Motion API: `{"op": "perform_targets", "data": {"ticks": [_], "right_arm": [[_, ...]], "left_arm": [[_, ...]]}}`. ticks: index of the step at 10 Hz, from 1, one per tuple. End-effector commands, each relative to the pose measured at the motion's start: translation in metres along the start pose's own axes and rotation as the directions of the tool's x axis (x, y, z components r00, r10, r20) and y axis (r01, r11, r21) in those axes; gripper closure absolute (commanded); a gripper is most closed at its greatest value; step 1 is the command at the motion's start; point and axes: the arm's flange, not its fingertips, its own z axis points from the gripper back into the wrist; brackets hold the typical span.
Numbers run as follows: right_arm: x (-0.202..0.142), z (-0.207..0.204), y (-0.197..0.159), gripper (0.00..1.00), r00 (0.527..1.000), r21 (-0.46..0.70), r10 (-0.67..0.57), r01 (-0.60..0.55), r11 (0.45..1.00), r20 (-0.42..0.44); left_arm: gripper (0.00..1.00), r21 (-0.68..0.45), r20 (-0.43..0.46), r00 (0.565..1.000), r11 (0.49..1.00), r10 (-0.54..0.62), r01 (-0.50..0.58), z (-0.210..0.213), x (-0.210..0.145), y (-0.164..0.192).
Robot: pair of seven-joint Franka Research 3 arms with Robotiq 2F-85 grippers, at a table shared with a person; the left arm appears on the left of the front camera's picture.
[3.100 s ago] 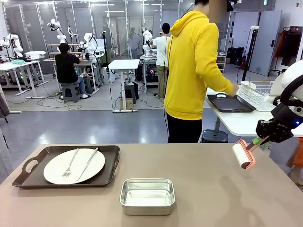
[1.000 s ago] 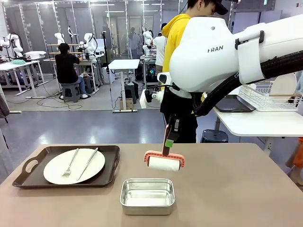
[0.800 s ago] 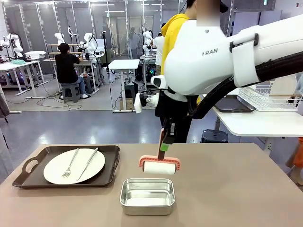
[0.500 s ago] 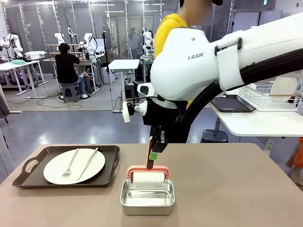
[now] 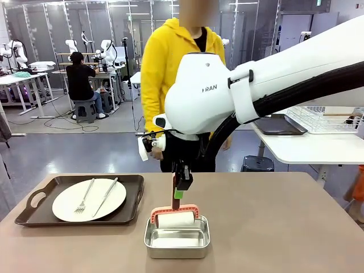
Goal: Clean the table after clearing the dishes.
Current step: Place the Lint Roller back on top of the Airtight Container.
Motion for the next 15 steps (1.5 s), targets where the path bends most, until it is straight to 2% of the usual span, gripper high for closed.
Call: {"op": "perform_targets", "data": {"ticks": [1, 4, 7, 15], "right_arm": [[0.012, -0.007, -0.009, 0.78, 0.998, 0.016, -0.047, 0.048, 0.999, -0.047], [0.009, -0.016, -0.015, 0.78, 0.985, 0.043, -0.168, 0.17, 0.984, -0.045], [0.009, -0.031, -0.025, 0.78, 0.978, 0.03, -0.2, 0.202, 0.979, -0.062], [-0.001, -0.067, -0.051, 0.78, 0.981, 0.043, -0.185, 0.187, 0.981, -0.061]], "left_arm": [[0.0, -0.013, -0.001, 1.0, 1.0, -0.004, 0.004, 0.003, -0.001, -0.002], [0.0, -0.013, -0.001, 1.0, 1.0, -0.004, 0.004, 0.003, -0.001, -0.002], [0.0, -0.013, -0.001, 1.0, 1.0, -0.004, 0.004, 0.003, -0.001, -0.002], [0.0, -0.013, -0.001, 1.0, 1.0, -0.004, 0.004, 0.003, -0.001, -0.002]]}}
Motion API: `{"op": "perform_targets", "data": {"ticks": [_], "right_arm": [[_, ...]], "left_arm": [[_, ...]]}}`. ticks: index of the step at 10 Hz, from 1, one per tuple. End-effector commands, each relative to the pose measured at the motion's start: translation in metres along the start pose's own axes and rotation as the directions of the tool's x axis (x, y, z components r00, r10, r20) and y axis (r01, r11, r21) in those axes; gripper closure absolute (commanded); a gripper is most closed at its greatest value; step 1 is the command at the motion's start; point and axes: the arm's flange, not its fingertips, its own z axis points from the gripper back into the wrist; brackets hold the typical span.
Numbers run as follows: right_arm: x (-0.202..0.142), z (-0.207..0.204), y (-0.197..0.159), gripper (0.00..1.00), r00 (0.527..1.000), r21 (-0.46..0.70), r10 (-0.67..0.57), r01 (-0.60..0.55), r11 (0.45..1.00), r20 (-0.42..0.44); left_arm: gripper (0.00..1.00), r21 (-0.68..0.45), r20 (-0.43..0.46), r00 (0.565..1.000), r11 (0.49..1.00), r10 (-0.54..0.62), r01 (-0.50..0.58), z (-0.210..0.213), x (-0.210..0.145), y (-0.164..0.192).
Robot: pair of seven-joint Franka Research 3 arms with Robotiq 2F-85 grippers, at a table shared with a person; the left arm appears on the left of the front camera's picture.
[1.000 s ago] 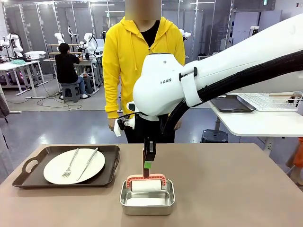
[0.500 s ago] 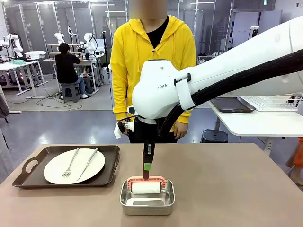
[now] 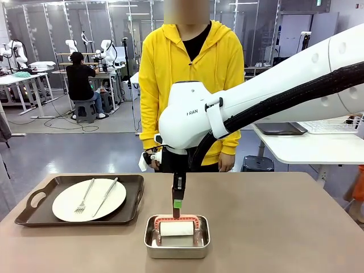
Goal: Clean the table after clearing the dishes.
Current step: Place the Lint Roller back on top of the Airtight Container.
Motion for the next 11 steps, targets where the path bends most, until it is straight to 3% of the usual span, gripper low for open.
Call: {"op": "perform_targets", "data": {"ticks": [1, 11], "right_arm": [[0.003, -0.002, -0.004, 0.78, 1.0, -0.042, 0.009, -0.009, 0.999, 0.006], [-0.006, -0.017, -0.021, 0.78, 1.0, -0.032, 0.005, -0.005, 0.999, 0.016]], "left_arm": [[0.0, -0.012, -0.001, 1.0, 1.0, -0.004, 0.004, 0.003, -0.001, -0.002], [0.0, -0.012, -0.001, 1.0, 1.0, -0.004, 0.004, 0.003, -0.001, -0.002]]}}
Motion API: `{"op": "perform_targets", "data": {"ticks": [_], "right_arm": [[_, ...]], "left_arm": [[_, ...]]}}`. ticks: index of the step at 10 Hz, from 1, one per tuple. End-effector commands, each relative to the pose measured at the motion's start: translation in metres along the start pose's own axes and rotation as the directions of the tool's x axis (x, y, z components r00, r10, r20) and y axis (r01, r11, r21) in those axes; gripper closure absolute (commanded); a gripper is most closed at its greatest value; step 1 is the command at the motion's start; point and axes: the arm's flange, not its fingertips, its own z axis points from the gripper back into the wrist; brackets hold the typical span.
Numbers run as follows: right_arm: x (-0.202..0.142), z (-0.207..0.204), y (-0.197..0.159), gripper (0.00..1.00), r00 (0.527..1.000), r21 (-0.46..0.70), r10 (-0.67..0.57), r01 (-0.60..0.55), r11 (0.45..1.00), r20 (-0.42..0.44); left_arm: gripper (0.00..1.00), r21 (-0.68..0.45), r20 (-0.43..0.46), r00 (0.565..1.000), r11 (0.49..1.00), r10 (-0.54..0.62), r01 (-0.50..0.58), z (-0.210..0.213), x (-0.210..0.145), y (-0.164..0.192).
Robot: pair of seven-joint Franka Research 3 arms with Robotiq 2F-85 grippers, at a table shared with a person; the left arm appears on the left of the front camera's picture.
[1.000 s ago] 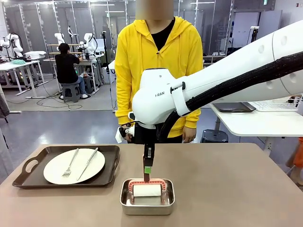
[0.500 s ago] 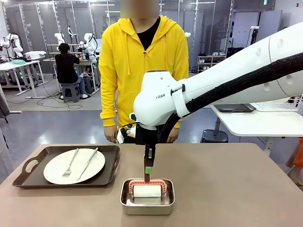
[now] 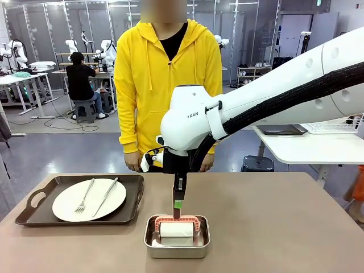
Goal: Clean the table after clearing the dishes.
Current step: Place the Lint Roller back on top of the Airtight Container.
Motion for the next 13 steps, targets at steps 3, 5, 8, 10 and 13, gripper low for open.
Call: {"op": "perform_targets", "data": {"ticks": [3, 5, 8, 10, 13], "right_arm": [[-0.003, 0.003, -0.005, 0.66, 1.0, -0.052, 0.007, -0.006, 0.999, 0.015], [-0.002, 0.009, -0.002, 0.5, 1.0, -0.065, 0.008, -0.007, 0.998, 0.004], [-0.003, 0.023, 0.0, 0.27, 1.0, -0.089, 0.001, -0.001, 0.996, -0.002], [-0.004, 0.033, 0.001, 0.12, 1.0, -0.104, -0.002, 0.003, 0.995, 0.009], [-0.008, 0.036, 0.001, 0.13, 1.0, -0.109, -0.005, 0.007, 0.994, 0.012]], "left_arm": [[0.0, -0.012, -0.001, 1.0, 1.0, -0.004, 0.004, 0.003, -0.001, -0.002], [0.0, -0.012, -0.001, 1.0, 1.0, -0.004, 0.004, 0.003, -0.001, -0.002], [0.0, -0.012, -0.001, 1.0, 1.0, -0.004, 0.004, 0.003, -0.001, -0.002], [0.0, -0.012, -0.001, 1.0, 1.0, -0.004, 0.004, 0.003, -0.001, -0.002], [0.0, -0.012, -0.001, 1.0, 1.0, -0.004, 0.004, 0.003, -0.001, -0.002]]}}
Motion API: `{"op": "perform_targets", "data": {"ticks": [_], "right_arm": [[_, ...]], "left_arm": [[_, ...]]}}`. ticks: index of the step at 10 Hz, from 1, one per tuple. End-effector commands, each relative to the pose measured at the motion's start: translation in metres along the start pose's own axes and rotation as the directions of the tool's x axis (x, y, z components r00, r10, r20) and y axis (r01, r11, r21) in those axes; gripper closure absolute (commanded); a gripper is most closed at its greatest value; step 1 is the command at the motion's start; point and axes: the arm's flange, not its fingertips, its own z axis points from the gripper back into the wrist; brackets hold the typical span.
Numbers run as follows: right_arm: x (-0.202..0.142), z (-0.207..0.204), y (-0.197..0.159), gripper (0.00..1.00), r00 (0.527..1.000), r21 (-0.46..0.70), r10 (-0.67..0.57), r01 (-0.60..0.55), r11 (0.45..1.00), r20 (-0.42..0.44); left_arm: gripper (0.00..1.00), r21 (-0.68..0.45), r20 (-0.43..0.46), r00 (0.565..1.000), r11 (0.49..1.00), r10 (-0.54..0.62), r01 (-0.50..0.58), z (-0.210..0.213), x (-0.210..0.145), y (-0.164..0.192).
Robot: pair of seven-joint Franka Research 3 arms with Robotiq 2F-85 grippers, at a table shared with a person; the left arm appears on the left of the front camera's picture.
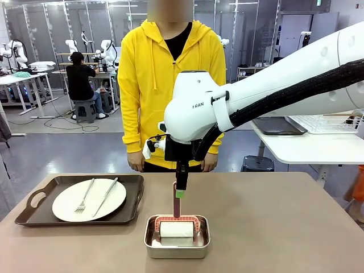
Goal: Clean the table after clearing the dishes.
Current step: Place the Lint Roller back on top of the Airtight Container, then when the right (or left) Handle tray is removed, use the right hand (or left hand) to clean the right (or left) side of the table with the Lint Roller.
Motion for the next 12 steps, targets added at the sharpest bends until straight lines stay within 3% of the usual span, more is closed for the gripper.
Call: {"op": "perform_targets", "data": {"ticks": [1, 12], "right_arm": [[-0.0033, 0.0003, 0.0057, 0.0, 1.0, -0.024, -0.013, 0.012, 1.0, -0.021], [-0.0014, 0.0004, -0.0012, 0.0, 1.0, -0.01, 0.005, -0.005, 1.0, -0.01]], "left_arm": [[0.0, -0.012, -0.001, 1.0, 1.0, -0.004, 0.004, 0.0031, -0.0013, -0.0019], [0.0, -0.012, -0.001, 1.0, 1.0, -0.004, 0.004, 0.0031, -0.0013, -0.0019]]}}
